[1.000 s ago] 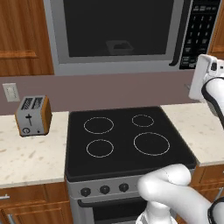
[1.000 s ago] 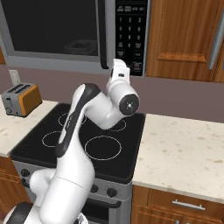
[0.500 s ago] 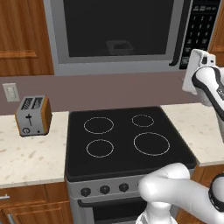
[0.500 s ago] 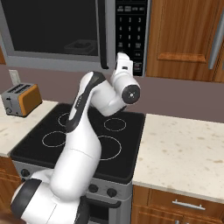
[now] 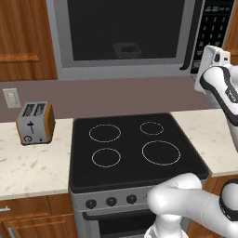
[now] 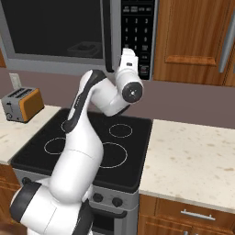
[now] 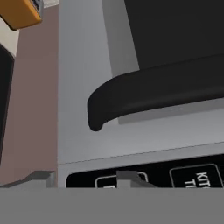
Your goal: Place the tupperware containing the steak and bell pepper meal in the microwave. Close the microwave door and press the start button to reheat the meal.
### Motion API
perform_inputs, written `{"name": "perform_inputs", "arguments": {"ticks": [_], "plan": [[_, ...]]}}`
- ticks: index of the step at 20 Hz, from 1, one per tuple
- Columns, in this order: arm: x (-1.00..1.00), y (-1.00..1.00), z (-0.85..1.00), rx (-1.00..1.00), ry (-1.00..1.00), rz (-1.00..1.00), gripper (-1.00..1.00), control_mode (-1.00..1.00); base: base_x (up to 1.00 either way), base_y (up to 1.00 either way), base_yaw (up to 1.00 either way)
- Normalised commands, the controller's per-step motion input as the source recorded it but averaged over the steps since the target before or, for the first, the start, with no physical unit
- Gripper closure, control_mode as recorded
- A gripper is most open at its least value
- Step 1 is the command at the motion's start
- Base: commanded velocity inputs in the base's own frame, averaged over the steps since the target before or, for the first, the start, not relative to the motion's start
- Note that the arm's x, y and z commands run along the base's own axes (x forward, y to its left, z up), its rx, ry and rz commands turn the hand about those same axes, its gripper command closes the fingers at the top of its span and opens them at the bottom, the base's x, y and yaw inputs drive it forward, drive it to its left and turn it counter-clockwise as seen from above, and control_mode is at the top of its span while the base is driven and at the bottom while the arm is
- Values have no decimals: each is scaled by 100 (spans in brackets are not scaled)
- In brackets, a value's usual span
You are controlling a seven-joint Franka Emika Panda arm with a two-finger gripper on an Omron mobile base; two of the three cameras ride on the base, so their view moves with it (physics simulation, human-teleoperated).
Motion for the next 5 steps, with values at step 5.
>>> {"name": "perform_inputs", "arguments": {"ticks": [5], "plan": [[14,-4,-23,0,0,-7,-100,-100,0,0,0]]}}
